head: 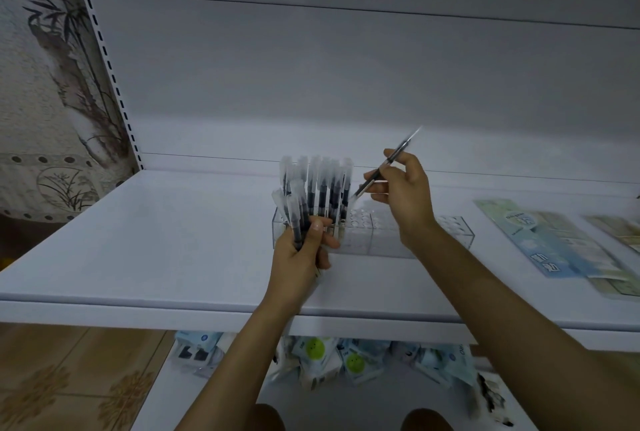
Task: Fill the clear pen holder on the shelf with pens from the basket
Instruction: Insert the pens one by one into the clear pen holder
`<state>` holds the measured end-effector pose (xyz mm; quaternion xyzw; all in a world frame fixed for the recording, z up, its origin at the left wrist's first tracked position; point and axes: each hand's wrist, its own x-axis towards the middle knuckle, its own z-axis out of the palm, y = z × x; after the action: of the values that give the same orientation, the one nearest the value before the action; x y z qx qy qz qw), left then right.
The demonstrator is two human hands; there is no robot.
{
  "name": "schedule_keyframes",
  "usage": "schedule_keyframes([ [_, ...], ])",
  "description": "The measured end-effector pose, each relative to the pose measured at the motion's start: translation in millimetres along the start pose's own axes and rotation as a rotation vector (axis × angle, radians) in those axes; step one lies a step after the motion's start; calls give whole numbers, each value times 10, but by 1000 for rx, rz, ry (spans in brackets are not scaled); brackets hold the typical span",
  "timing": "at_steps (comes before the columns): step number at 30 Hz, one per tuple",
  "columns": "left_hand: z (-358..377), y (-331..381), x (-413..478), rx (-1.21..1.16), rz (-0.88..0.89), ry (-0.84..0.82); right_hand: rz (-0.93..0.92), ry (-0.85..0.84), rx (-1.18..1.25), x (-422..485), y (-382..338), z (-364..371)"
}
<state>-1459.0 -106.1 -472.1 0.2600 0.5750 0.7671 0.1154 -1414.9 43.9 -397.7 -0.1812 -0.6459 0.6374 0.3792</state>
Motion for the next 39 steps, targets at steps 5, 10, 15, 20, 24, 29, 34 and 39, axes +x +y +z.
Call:
schedule_keyframes([
  [5,4,0,-12,31,1,5,129,-34,107,136,139,-37],
  [10,10,8,-15,40,11,7,63,-143,130,118,269,-150],
  [15,10,5,-19,19,15,10,5,-193,39,77,284,-160],
  [20,21,23,-34,37,35,13,-45,-191,-20,37,324,-134],
  [24,19,37,-40,58,47,13,-83,-191,-37,26,339,-135],
  [29,31,44,-44,65,53,18,-251,-215,-243,-34,420,-97],
  [34,39,49,-47,81,58,23,-305,-211,-342,-70,457,-70],
  [39,31,34,-40,88,57,29,-290,-197,-346,-58,463,-51],
])
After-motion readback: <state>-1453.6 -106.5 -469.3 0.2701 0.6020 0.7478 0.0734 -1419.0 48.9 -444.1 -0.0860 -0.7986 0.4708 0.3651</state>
